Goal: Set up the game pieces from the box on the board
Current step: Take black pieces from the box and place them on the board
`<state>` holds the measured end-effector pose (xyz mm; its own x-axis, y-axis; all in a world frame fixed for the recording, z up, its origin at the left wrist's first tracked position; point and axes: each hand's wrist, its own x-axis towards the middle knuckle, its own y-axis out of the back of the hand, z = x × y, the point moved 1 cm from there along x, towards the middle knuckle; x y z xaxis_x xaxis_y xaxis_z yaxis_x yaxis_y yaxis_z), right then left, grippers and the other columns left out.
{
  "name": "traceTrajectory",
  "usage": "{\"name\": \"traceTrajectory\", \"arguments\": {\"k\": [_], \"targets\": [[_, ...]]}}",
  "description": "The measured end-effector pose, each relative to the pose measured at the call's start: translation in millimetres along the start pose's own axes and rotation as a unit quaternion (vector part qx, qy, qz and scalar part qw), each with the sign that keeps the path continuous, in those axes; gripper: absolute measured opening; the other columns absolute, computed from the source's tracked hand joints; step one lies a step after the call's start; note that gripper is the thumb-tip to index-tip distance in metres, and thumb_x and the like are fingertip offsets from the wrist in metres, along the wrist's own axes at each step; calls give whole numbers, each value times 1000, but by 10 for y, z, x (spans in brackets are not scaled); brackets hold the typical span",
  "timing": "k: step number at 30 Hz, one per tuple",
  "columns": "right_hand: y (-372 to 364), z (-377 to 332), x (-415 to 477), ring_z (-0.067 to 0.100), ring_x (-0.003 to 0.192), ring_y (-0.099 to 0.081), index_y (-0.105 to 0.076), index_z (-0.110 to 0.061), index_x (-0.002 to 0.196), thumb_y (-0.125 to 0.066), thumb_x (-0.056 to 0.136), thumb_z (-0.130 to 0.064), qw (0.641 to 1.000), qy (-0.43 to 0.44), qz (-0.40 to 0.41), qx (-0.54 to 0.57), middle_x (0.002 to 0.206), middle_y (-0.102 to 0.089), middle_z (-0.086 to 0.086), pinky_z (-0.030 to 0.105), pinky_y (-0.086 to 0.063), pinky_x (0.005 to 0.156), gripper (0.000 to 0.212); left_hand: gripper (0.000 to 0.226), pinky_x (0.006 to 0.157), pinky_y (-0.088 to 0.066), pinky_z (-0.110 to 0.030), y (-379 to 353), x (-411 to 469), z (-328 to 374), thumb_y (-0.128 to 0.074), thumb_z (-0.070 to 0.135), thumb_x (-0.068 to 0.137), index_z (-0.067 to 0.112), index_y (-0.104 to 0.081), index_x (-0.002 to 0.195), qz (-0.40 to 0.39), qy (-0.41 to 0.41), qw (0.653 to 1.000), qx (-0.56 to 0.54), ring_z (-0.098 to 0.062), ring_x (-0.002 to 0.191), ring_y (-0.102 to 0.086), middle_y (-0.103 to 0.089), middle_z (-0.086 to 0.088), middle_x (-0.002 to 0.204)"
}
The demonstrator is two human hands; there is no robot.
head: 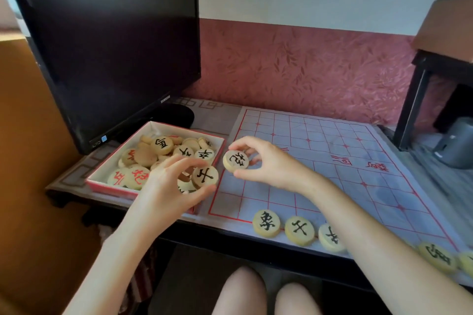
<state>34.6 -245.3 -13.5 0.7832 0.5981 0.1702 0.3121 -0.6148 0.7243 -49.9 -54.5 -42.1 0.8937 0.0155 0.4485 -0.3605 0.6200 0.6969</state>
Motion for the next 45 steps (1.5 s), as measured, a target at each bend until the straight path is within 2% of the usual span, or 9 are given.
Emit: {"name": "traceTrajectory", "arguments": {"k": [5, 10, 16, 22, 29, 33, 37, 41, 45], "targets": [[338, 238, -464, 3, 107, -53, -56, -25, 117, -72, 80, -22, 998, -54, 23, -24, 115, -60, -11, 18, -42, 93, 41, 37, 76, -40, -4, -431, 45, 412, -75, 37, 69, 27, -63, 103, -43, -48, 996, -66, 1, 92, -52, -58, 16, 97], [675, 452, -974, -11, 105, -50, -55, -30, 116, -71, 80, -22, 992, -99, 59, -44, 112, -60, -18, 1, -36, 84, 40, 35, 77, -40, -8, -854, 60, 897, -74, 38, 70, 28, -62, 102, -92, -93, 984, -121, -1, 92, -52, -58, 17, 96], [947, 635, -1596, -17, 103, -48, -55, -38, 113, -72, 79, -27, 980, -157, 103, -63, 108, -59, -25, 4, -36, 84, 39, 38, 84, -42, -15, -1289, -21, 1347, -73, 40, 71, 27, -60, 105, -187, -136, 959, -163, -1, 94, -53, -56, 12, 100], [1056, 760, -1989, -24, 99, -46, -56, -33, 117, -73, 78, -21, 970, -189, 139, -64, 109, -59, -24, -3, -33, 85, 43, 40, 78, -31, -2, -1538, -88, 1610, -67, 43, 76, 26, -58, 110, -235, -182, 950, -100, -5, 102, -48, -54, 8, 107], [1120, 898, -2213, -31, 96, -41, -55, -34, 117, -72, 79, -21, 967, -193, 155, -58, 112, -54, -30, -11, -27, 78, 44, 57, 90, -34, -25, -1716, -113, 1538, -42, 60, 74, 25, -57, 117, -214, -232, 949, 9, -15, 100, -47, -59, 6, 109], [1150, 1035, -2265, -25, 100, -45, -55, -34, 117, -72, 79, -21, 962, -211, 162, -65, 114, -57, -24, -6, -29, 83, 44, 58, 92, -31, -22, -1703, -108, 1544, -43, 63, 75, 28, -53, 120, -218, -240, 946, 18, -11, 104, -43, -56, 11, 114], [1230, 1218, -2268, 2, 110, -49, -55, -28, 123, -72, 78, -22, 937, -263, 192, -128, 110, -56, -13, 17, -31, 88, 48, 71, 96, -27, -18, -1688, -56, 1558, -31, 72, 72, 29, -50, 125, -234, -217, 948, -8, -6, 112, -39, -52, 14, 123], [1274, 1335, -2158, 12, 114, -48, -55, -23, 127, -72, 79, -25, 922, -302, 200, -141, 111, -56, -4, 24, -35, 91, 51, 74, 97, -30, -22, -1641, 80, 1598, -20, 71, 72, 29, -53, 123, -224, -211, 951, -17, -7, 114, -42, -55, 12, 124], [1282, 1360, -2002, 17, 116, -46, -54, -17, 128, -71, 80, -24, 922, -298, 182, -165, 92, -46, -22, 26, -34, 96, 51, 64, 95, -41, -33, -1570, 188, 1586, -25, 63, 79, 24, -59, 117, -181, -212, 960, -21, -13, 109, -50, -61, 9, 116]]}}
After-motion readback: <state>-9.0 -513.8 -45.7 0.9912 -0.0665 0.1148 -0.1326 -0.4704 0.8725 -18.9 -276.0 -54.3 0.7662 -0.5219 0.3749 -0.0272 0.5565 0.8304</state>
